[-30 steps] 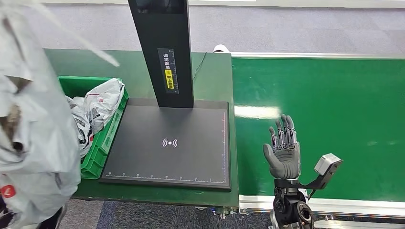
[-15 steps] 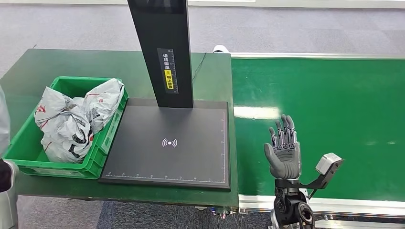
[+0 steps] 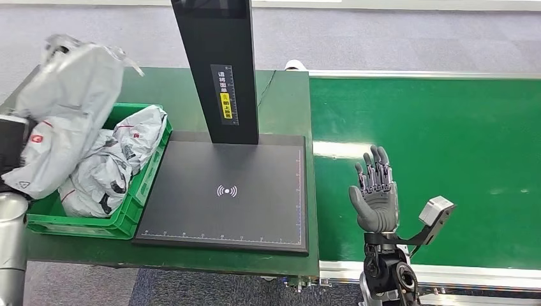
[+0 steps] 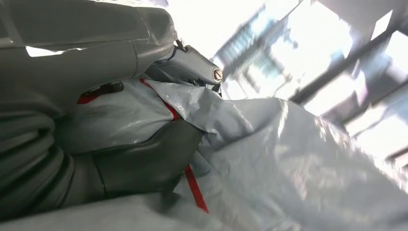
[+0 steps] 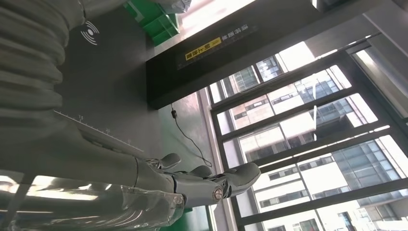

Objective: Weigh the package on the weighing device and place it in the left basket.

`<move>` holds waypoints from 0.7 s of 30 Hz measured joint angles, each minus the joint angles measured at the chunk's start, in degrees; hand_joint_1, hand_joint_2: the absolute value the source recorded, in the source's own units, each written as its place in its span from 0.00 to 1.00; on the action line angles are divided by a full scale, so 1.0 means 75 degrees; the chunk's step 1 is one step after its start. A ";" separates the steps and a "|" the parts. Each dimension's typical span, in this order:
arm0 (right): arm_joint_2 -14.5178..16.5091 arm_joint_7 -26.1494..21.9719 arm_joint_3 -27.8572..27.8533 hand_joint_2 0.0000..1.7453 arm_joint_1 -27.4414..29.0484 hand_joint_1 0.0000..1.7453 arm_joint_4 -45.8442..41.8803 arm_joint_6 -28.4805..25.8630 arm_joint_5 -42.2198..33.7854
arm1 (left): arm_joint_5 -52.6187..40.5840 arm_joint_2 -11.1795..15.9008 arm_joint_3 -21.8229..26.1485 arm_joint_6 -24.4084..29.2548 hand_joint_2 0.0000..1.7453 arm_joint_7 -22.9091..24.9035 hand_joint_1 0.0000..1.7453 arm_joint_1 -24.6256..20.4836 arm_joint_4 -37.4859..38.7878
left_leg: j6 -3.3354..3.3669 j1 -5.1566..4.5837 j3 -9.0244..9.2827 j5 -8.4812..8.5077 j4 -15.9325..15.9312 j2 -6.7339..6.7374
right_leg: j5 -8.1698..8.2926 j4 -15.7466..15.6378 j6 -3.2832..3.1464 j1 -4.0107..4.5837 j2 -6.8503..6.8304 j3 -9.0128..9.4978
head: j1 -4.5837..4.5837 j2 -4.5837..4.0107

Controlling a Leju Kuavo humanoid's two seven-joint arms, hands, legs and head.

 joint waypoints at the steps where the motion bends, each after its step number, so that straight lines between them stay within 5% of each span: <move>1: 0.0001 0.0008 -0.0001 1.00 -0.0002 0.00 0.0001 0.0004 0.0012 | -0.0262 0.0028 -0.0202 -0.0244 1.00 0.0087 1.00 -0.0089 0.0226 | 0.0000 0.0000 0.0000 0.0000 0.0000 0.0000 | 0.0000 0.0000 0.0000 0.0000 0.0000 0.0000 | 0.0000 0.0000; 4: 0.0009 0.0028 -0.0012 1.00 0.0001 0.00 0.0001 0.0012 0.0079 | -0.0881 0.0047 -0.0683 -0.0619 1.00 0.0188 1.00 -0.0347 0.0731 | 0.0000 0.0000 -0.0001 0.0000 0.0000 0.0001 | 0.0000 0.0000 0.0000 0.0000 0.0001 -0.0003 | 0.0000 0.0000; 6: 0.0018 0.0038 -0.0029 1.00 0.0008 0.00 -0.0001 0.0019 0.0122 | -0.1144 0.0028 -0.0889 -0.0688 1.00 0.0231 0.87 -0.0534 0.0962 | 0.0000 0.0000 -0.0001 0.0000 0.0000 0.0000 | 0.0000 0.0000 0.0000 0.0000 0.0001 -0.0004 | -0.0001 0.0000; 8: 0.0035 0.0047 -0.0052 1.00 0.0032 0.00 -0.0006 0.0027 0.0146 | -0.1280 -0.0004 -0.1033 -0.0684 1.00 0.0288 0.37 -0.0689 0.1102 | 0.0000 0.0000 -0.0001 0.0000 0.0000 -0.0001 | 0.0000 0.0000 0.0000 0.0000 -0.0001 -0.0003 | 0.0000 0.0000; 10: 0.0055 0.0052 -0.0074 1.00 0.0071 0.00 -0.0019 0.0033 0.0158 | -0.1340 -0.0047 -0.1110 -0.0638 1.00 0.0338 0.00 -0.0798 0.1179 | 0.0000 0.0000 -0.0002 0.0000 0.0000 -0.0001 | 0.0000 0.0000 0.0000 0.0000 -0.0001 -0.0002 | 0.0000 0.0000; 21: 0.0130 0.0082 -0.0223 1.00 0.0319 0.00 -0.0244 -0.0055 0.0188 | -0.0068 -0.0492 -0.0732 0.1134 1.00 -0.0449 0.00 -0.0752 0.0439 | 0.0000 0.0000 -0.0006 -0.0001 0.0001 0.0005 | 0.0000 0.0000 0.0000 0.0000 0.0004 -0.0005 | 0.0000 0.0000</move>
